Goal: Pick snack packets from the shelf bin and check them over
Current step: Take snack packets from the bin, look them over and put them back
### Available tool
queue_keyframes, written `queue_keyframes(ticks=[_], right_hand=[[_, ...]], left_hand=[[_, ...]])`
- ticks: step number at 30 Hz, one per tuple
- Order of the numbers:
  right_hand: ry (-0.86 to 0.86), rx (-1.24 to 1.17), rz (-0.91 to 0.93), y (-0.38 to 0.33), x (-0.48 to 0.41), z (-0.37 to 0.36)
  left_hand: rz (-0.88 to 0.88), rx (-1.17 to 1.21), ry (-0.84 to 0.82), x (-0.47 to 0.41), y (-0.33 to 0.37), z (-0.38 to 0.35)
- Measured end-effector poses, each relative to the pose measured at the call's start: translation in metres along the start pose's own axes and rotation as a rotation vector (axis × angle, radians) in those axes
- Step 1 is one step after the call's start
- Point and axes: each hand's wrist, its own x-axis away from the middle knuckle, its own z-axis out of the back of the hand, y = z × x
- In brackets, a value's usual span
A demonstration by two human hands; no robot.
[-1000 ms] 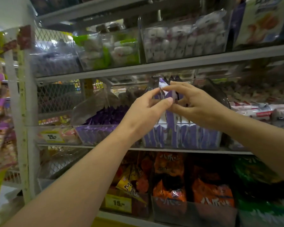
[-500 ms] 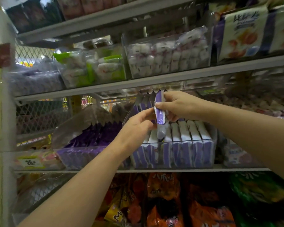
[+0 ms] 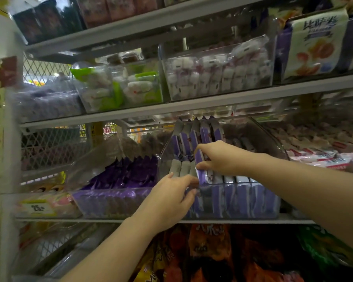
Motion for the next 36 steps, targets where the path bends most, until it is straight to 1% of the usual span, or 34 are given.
queue_keyframes(ticks=[5,11,13,16,19,21,24,27,29,31,33,34,36], right_hand=[[0.038,0.101,0.014,0.001,-0.003,-0.009],[0.018,0.268,0.052,-0.001,-0.003,-0.007],[0.03,0.321,0.065,-0.001,-0.004,-0.007],[0.062,0.369,0.105,-0.001,-0.006,-0.01],[0.093,0.261,0.098,0.005,-0.004,-0.009],[0.105,0.164,0.079,0.009,-0.004,-0.008],[0.122,0.086,0.077,0.011,-0.002,-0.008],[0.14,0.033,0.104,0.012,0.006,-0.013],[0.138,-0.004,0.102,0.014,0.014,-0.016],[0.091,-0.052,0.089,0.017,0.022,-0.018],[0.004,-0.025,0.102,0.016,0.029,-0.019],[-0.041,-0.002,0.116,0.015,0.031,-0.018],[-0.134,-0.007,0.126,0.014,0.035,-0.013]], left_hand=[[-0.025,0.015,0.029,0.001,-0.003,-0.003],[-0.057,0.017,0.024,0.002,-0.004,-0.004],[-0.035,0.003,0.004,0.0,-0.004,-0.004],[0.027,-0.051,-0.093,-0.005,0.0,-0.004],[0.11,-0.035,-0.218,-0.015,0.005,0.0],[0.125,-0.057,-0.265,-0.021,0.008,0.002],[0.138,-0.087,-0.274,-0.025,0.009,0.0],[0.125,-0.104,-0.245,-0.024,0.008,-0.002],[0.103,-0.07,-0.22,-0.022,0.006,-0.001],[0.102,0.017,-0.18,-0.018,0.003,-0.001],[0.144,0.129,-0.143,-0.016,0.001,0.0],[0.144,0.149,-0.136,-0.015,0.0,-0.001],[0.077,0.066,-0.142,-0.013,-0.001,-0.005]])
